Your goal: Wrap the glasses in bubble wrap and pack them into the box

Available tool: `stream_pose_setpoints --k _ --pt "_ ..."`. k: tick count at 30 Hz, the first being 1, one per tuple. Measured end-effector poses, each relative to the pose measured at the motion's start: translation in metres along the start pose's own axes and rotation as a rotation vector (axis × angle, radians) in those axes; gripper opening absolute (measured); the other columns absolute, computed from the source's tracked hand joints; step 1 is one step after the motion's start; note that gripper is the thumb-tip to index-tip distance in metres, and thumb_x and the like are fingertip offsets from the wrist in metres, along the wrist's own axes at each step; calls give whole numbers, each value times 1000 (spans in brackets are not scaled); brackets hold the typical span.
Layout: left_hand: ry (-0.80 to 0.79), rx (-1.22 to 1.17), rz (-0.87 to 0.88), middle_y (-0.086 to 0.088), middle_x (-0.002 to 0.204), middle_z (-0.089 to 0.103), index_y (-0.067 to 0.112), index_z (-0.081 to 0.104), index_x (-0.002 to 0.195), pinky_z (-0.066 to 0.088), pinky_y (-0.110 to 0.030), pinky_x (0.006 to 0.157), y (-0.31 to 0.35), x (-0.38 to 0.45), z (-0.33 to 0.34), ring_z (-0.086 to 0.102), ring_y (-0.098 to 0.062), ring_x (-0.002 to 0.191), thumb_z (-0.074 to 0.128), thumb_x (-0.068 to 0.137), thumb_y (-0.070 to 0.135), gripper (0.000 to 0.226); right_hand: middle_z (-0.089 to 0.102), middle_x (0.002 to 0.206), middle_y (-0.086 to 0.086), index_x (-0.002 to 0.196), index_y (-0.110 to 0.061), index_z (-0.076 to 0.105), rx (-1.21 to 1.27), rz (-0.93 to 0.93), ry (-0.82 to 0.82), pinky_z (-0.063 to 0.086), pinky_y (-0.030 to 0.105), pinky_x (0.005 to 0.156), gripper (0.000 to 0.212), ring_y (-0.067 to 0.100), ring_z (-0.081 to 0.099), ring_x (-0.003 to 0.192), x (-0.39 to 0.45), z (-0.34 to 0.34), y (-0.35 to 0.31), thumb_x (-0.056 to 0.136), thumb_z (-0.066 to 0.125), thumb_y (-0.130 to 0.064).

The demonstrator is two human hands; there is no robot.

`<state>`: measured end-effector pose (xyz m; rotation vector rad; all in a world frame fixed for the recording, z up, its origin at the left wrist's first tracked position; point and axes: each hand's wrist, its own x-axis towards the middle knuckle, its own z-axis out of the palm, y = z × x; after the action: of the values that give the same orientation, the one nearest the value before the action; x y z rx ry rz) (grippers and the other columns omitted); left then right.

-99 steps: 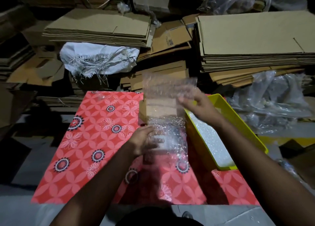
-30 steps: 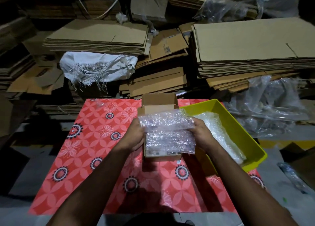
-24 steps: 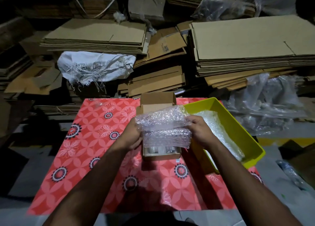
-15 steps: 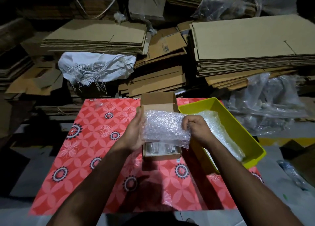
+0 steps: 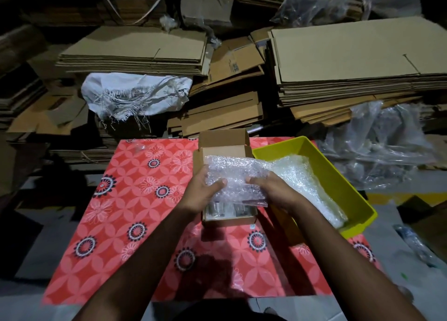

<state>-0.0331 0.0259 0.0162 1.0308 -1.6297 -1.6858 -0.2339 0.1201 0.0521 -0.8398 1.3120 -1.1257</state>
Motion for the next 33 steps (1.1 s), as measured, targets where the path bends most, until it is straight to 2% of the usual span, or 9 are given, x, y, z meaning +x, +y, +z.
stream_pose_setpoints --k 5,9,14,16,19,23,26,30,33 --pt "50 167 52 -1 165 21 21 18 159 24 -39 119 9 -6 4 24 -22 149 72 86 47 94 70 125 12 131 -4 59 -84 -48 -123 56 37 96 34 28 68 114 0 -9 1 97 61 -9" --pt "-167 200 -50 1 164 5 20 -5 159 19 -42 123 8 -7 11 13 -18 151 58 93 54 98 69 128 0 132 -11 61 -276 2 -183 49 32 105 36 17 65 119 3 -8 4 97 63 -20" --pt "17 91 -6 -6 144 55 16 55 133 48 -40 104 9 -3 7 59 -17 122 65 95 36 44 74 111 -1 125 -14 60 -162 -53 -30 56 20 73 39 13 73 98 7 -15 4 89 72 -5" --pt "9 -12 -28 -6 120 70 19 65 117 51 -47 98 9 -2 -1 67 -25 108 69 92 25 26 74 101 8 119 -7 62 -117 -88 44 55 22 55 33 13 73 78 9 -21 6 87 71 -1" --pt "-42 -203 -8 -8 97 70 10 67 96 58 -39 74 15 -3 -3 68 -26 83 64 87 -5 18 74 87 9 105 -1 66 -3 -95 59 51 17 44 27 11 68 55 9 -24 4 92 51 18" --pt "-9 -247 -3 0 79 72 1 66 79 56 -20 57 20 -5 0 68 -14 68 50 86 -25 31 63 92 20 85 2 63 128 -43 55 49 14 42 47 13 63 45 7 -22 11 85 26 30" --pt "-44 -138 9 -5 79 69 -1 68 78 50 -17 54 20 -8 -3 61 -9 60 47 90 -21 32 57 98 21 75 -1 66 171 -51 78 53 18 47 51 16 64 51 8 -21 19 83 24 28" --pt "-33 -100 23 -10 93 70 -10 65 88 47 -16 64 21 -13 -6 65 -3 70 29 97 -4 37 62 86 25 72 8 68 309 -75 61 59 30 57 43 29 62 72 6 -20 17 88 28 6" --pt "5 -62 41 -5 92 72 -6 69 89 41 -26 76 24 -15 -7 65 -9 77 39 105 11 38 63 79 18 80 9 70 172 -87 81 54 26 62 48 22 62 69 6 -22 19 103 41 -21"
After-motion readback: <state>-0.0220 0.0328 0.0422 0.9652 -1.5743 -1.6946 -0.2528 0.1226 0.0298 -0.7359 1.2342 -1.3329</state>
